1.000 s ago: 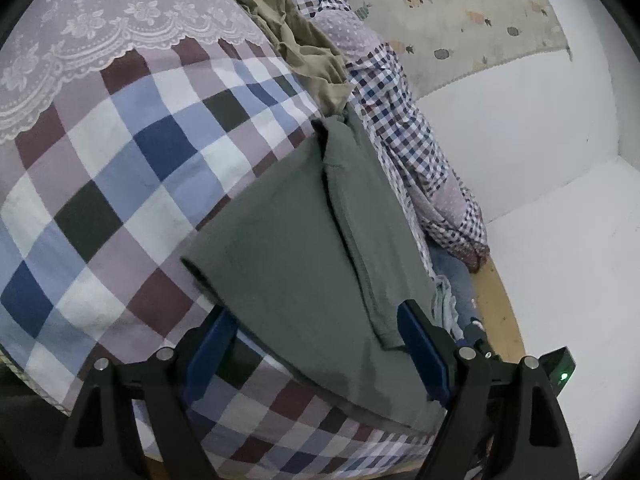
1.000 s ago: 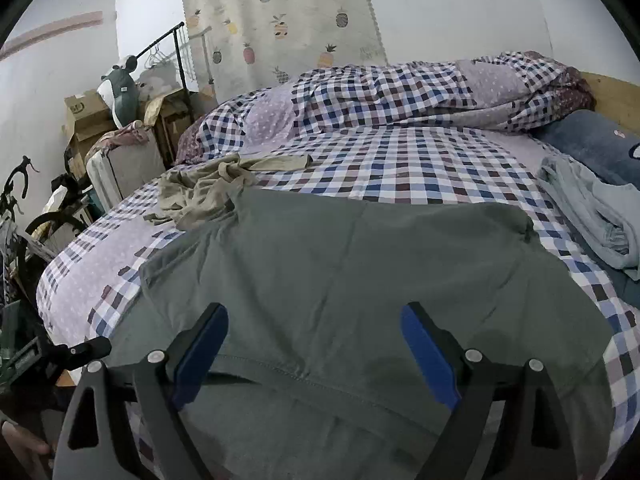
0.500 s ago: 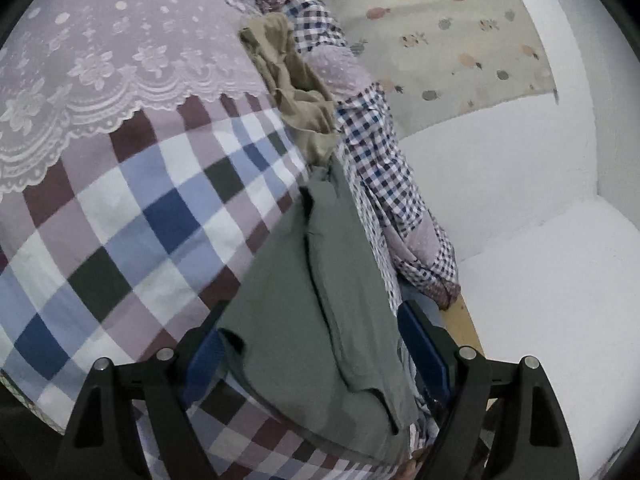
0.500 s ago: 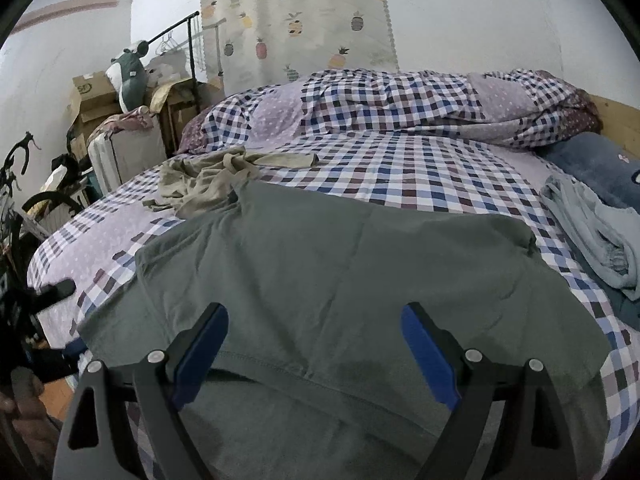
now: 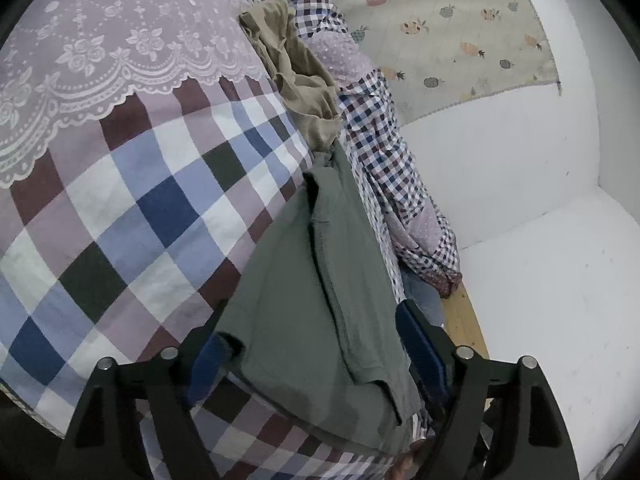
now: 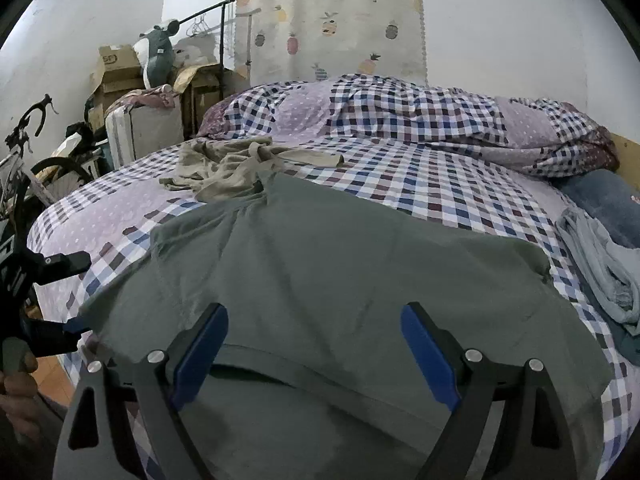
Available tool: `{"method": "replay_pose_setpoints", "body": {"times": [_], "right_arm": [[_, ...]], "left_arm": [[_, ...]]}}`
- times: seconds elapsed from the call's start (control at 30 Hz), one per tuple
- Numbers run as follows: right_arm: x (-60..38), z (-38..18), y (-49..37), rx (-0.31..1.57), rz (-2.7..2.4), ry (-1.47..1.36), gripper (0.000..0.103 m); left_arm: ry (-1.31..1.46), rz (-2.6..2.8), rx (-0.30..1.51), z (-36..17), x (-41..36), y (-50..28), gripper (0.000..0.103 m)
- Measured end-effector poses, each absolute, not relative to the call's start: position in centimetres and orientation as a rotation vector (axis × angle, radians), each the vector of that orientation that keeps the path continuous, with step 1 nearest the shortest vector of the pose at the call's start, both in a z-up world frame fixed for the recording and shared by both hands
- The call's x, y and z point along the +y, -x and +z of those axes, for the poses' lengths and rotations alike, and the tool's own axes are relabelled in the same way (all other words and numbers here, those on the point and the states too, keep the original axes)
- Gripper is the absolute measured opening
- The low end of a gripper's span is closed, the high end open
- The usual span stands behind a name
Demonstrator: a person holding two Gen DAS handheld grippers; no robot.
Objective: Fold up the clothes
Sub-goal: 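Grasp the folded edge of the dark green sweatshirt with the left gripper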
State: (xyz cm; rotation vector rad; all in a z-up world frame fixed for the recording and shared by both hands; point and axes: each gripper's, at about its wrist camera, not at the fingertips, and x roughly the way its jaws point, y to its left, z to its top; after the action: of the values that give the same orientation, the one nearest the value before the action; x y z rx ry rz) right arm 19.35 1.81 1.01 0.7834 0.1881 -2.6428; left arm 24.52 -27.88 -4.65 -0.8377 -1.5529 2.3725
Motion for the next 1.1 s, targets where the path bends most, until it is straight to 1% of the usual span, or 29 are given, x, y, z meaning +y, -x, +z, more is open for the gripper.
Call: {"method": "replay_pose_setpoints", "body": {"times": [0.07, 0.13, 0.2, 0.23, 0.3, 0.37, 0.4, 0.43, 0.53, 0.6, 0.73, 0.77, 0.87, 1.0, 1.1], "right_arm": [[1.6, 0.9, -19.3, 0.193, -2.64, -0.785, 0.091], [1.4, 0.9, -19.3, 0.2, -2.636, -0.784, 0.091], [1.2, 0.9, -19.4, 0.209, -2.632, -0.781, 0.091], [1.1, 0.9, -19.4, 0.213, -2.63, -0.78, 0.091], [0.9, 0.9, -19.5, 0.222, -2.626, -0.778, 0.091], [0.6, 0.8, -19.6, 0.231, -2.622, -0.775, 0.091], [0.5, 0.8, -19.6, 0.236, -2.62, -0.774, 0.091], [0.4, 0.8, -19.6, 0.24, -2.618, -0.773, 0.091], [-0.1, 0.8, -19.9, 0.267, -2.608, -0.764, 0.091], [-0.5, 0.7, -20.2, 0.297, -2.597, -0.752, 0.091], [-2.0, 0.4, -21.1, 0.379, -2.562, -0.723, 0.091], [-2.4, 0.3, -21.3, 0.401, -2.552, -0.714, 0.091], [-3.6, 0.0, -22.1, 0.463, -2.523, -0.686, 0.091], [-5.4, -0.3, -23.1, 0.541, -2.48, -0.643, 0.092], [-7.0, -0.6, -24.1, 0.605, -2.448, -0.608, 0.092]], "left_arm": [[0.843, 2.367, -1.561, -4.8, -28.0, -24.6, 0.078], [0.856, 2.367, -1.567, -5.0, -28.1, -24.6, 0.072], [0.876, 2.368, -1.582, -5.3, -28.3, -24.6, 0.062], [0.884, 2.366, -1.59, -5.4, -28.4, -24.6, 0.059], [0.899, 2.362, -1.607, -5.7, -28.6, -24.8, 0.047], [0.901, 2.345, -1.615, -5.8, -28.6, -24.9, 0.046], [0.899, 2.335, -1.617, -5.8, -28.5, -24.9, 0.038], [0.901, 2.329, -1.613, -5.8, -28.5, -25.0, 0.033], [0.908, 2.326, -1.602, -5.8, -28.3, -25.1, 0.03], [0.903, 2.324, -1.614, -5.8, -28.5, -25.2, 0.023], [0.893, 2.324, -1.633, -5.7, -28.8, -25.6, 0.015], [0.889, 2.323, -1.636, -5.7, -28.9, -25.7, 0.011], [0.876, 2.318, -1.649, -5.6, -29.1, -25.9, 0.011], [0.862, 2.295, -1.67, -5.6, -29.4, -26.0, 0.006], [0.863, 2.28, -1.669, -5.4, -29.5, -25.9, 0.005]]}}
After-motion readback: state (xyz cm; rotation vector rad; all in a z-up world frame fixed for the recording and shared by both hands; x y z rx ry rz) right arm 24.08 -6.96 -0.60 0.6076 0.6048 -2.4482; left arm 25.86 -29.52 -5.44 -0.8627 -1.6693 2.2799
